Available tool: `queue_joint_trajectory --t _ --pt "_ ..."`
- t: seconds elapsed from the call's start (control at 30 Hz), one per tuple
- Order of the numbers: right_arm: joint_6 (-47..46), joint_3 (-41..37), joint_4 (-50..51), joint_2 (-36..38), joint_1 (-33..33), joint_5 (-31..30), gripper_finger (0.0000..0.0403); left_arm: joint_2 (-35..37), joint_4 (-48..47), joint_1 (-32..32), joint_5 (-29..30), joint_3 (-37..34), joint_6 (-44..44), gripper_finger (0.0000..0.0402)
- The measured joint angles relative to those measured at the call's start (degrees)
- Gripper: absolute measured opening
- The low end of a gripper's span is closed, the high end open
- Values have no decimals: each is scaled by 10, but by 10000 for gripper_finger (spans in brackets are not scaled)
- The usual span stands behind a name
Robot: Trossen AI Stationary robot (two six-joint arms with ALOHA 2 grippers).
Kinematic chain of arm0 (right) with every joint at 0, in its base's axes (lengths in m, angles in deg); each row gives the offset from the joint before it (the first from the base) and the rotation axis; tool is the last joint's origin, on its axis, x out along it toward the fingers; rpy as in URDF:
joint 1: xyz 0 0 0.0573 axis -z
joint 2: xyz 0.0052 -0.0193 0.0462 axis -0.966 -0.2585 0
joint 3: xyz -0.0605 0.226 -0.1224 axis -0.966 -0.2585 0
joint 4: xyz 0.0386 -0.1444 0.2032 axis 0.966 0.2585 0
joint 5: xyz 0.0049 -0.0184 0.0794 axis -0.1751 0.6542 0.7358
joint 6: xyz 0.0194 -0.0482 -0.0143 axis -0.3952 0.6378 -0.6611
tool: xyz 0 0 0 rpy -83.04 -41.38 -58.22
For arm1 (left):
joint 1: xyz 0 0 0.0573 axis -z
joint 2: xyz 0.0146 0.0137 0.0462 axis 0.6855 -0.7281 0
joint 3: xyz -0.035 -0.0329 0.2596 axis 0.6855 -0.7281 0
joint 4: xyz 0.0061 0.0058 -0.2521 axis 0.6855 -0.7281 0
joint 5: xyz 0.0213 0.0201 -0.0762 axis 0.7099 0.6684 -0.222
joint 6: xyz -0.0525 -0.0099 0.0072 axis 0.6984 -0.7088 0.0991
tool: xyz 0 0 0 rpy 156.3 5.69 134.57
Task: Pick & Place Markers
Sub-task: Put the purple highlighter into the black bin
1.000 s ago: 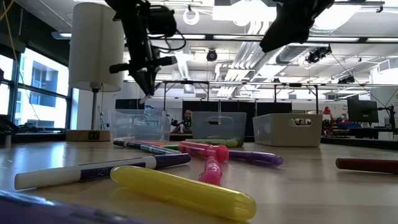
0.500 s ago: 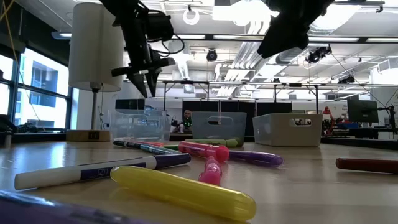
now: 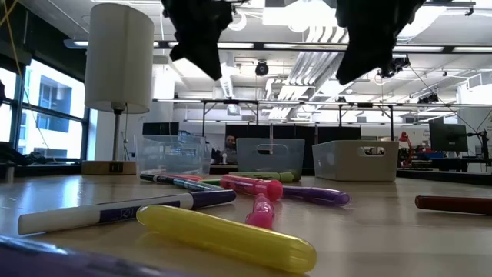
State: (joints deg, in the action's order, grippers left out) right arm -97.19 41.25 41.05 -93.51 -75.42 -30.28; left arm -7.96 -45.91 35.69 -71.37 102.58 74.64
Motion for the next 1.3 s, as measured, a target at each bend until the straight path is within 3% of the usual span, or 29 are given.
queue_joint_trajectory --t 0.13,0.3,0.6,0.8,0.97,1.13,1.3 --pt "-19 0 40 0 -9 18 136 0 -4 59 2 1 64 9" --pt "-31 0 96 0 -47 0 112 0 -18 131 18 1 196 3" --pt "-70 0 108 0 -136 -36 7 -63 -2 258 56 2 366 1" --pt "-119 0 108 0 -189 -37 9 -103 29 302 33 1 434 0" --pt "-184 0 110 0 -237 -36 5 -112 20 305 8 1 412 0" --pt "-264 0 128 -2 -286 -62 1 -112 -20 297 -20 1 262 0" --pt "-379 0 159 -28 -322 -94 1 -112 -20 297 7 -4 141 0"
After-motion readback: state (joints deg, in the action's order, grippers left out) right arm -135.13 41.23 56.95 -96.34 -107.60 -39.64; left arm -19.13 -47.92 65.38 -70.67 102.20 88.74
